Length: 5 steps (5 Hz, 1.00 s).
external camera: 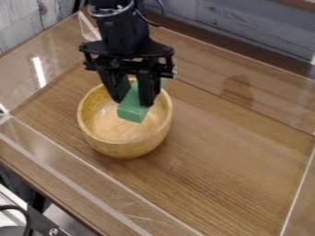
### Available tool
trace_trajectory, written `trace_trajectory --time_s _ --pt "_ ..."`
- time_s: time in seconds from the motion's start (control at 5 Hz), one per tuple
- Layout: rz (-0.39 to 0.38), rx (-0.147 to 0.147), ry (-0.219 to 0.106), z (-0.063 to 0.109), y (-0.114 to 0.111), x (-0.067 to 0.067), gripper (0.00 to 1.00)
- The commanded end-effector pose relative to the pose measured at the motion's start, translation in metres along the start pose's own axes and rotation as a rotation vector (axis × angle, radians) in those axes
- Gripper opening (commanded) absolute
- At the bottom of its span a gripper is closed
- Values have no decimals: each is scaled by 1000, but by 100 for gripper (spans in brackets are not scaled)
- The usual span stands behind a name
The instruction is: Put the green block in the brown bowl
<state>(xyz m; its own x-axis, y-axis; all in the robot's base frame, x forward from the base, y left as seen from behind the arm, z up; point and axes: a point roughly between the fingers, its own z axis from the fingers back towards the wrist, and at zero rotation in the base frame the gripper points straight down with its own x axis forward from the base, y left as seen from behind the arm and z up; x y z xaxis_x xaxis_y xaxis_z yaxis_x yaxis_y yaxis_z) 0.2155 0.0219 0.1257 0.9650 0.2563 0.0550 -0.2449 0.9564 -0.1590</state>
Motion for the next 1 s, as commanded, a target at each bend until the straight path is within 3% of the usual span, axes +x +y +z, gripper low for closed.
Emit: trace_trajectory --time_s 0.0,0.8 --pt "14 -8 -45 12 0 10 0" --pt "-15 -5 -34 1 10 11 0"
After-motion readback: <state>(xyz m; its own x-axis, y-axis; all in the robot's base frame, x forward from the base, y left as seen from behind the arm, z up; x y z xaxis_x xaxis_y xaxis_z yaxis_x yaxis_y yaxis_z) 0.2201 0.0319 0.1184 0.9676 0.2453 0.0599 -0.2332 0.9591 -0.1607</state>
